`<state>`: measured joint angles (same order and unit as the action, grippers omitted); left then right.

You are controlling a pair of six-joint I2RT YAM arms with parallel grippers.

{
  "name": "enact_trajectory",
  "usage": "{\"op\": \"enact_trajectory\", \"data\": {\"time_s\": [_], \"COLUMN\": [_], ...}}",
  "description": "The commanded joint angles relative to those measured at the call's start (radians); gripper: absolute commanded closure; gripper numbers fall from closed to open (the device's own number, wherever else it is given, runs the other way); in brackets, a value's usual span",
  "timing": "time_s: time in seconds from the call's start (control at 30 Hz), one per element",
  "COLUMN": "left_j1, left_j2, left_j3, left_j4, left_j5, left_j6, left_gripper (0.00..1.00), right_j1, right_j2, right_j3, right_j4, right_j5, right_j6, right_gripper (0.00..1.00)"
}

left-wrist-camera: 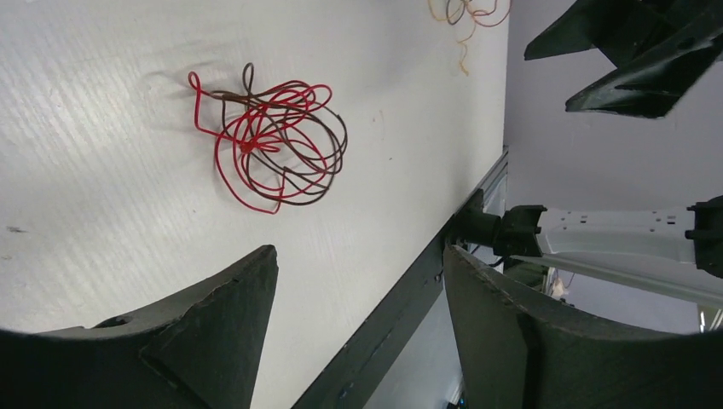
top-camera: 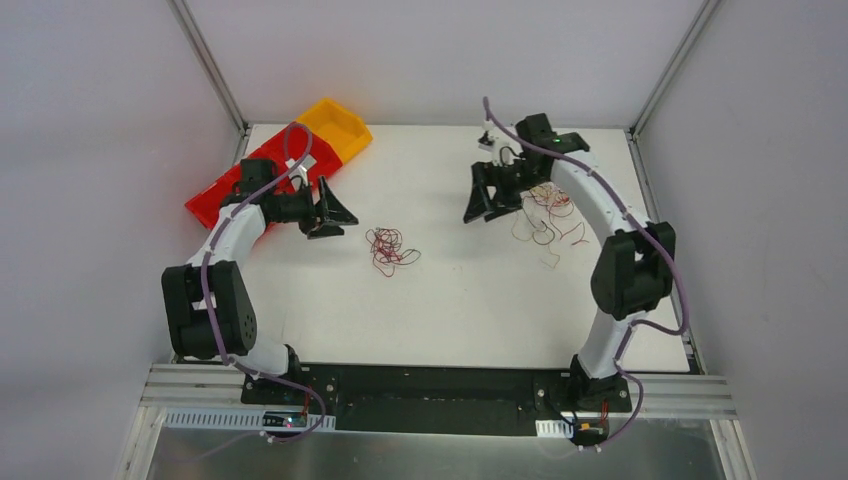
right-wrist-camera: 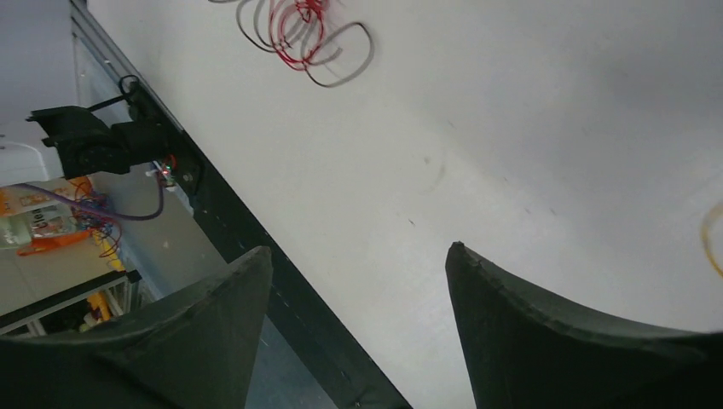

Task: Untangle the cables

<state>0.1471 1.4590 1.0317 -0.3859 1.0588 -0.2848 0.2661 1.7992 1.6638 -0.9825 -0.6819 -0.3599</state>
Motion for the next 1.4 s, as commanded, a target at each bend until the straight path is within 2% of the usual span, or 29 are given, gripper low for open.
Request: {"op": "enact_trajectory", "data": {"time_s": [0.0,0.1,0.3,0.43,0.57,0.67,0.77,0.97,1.07,1.13,1.23,1.37], "left_j1": [-0.084,-0.132,-0.144,-0.129,-0.097,-0.078,-0.074,-0.072,-0.073,-0.075,-0.074,-0.074], "left_j2": [0.056,0.093,0.162,0.188,0.169,0.163,0.154,0.133,0.128,0.128,0.126,0.117], "left_j3": [-0.009,-0.017,0.005,-0.005,-0.036,-0.053,-0.062,-0.081,-0.09,-0.093,-0.097,-0.101], "left_j4": [-0.03,-0.02,0.057,0.079,0.111,0.123,0.124,0.119,0.117,0.116,0.116,0.114], "left_j5": [-0.062,-0.142,-0.124,-0.094,-0.145,-0.189,-0.22,-0.259,-0.253,-0.238,-0.239,-0.229], "left_j6": [0.057,0.074,0.036,0.009,-0.026,-0.047,-0.043,-0.041,-0.038,-0.038,-0.032,-0.026], "left_gripper": [0.32,0.34,0.32,0.46,0.57,0.6,0.59,0.54,0.48,0.45,0.44,0.44], "right_j1": [0.124,0.21,0.31,0.337,0.363,0.378,0.385,0.389,0.404,0.419,0.421,0.41], "right_j2": [0.104,0.167,0.247,0.304,0.341,0.353,0.348,0.368,0.401,0.42,0.46,0.461], "right_j3": [-0.003,-0.024,-0.052,-0.037,0.003,0.013,0.011,0.031,0.059,0.073,0.099,0.112], "right_j4": [0.279,0.441,0.588,0.681,0.717,0.747,0.777,0.792,0.78,0.751,0.702,0.629], "right_j5": [-0.091,-0.08,-0.063,-0.043,-0.026,-0.027,-0.04,-0.051,-0.002,0.06,0.115,0.105], "right_j6": [0.242,0.353,0.451,0.551,0.575,0.613,0.65,0.694,0.681,0.635,0.587,0.489], "right_gripper": [0.24,0.25,0.19,0.21,0.22,0.15,0.02,0.01,0.0,0.09,0.33,0.8]}}
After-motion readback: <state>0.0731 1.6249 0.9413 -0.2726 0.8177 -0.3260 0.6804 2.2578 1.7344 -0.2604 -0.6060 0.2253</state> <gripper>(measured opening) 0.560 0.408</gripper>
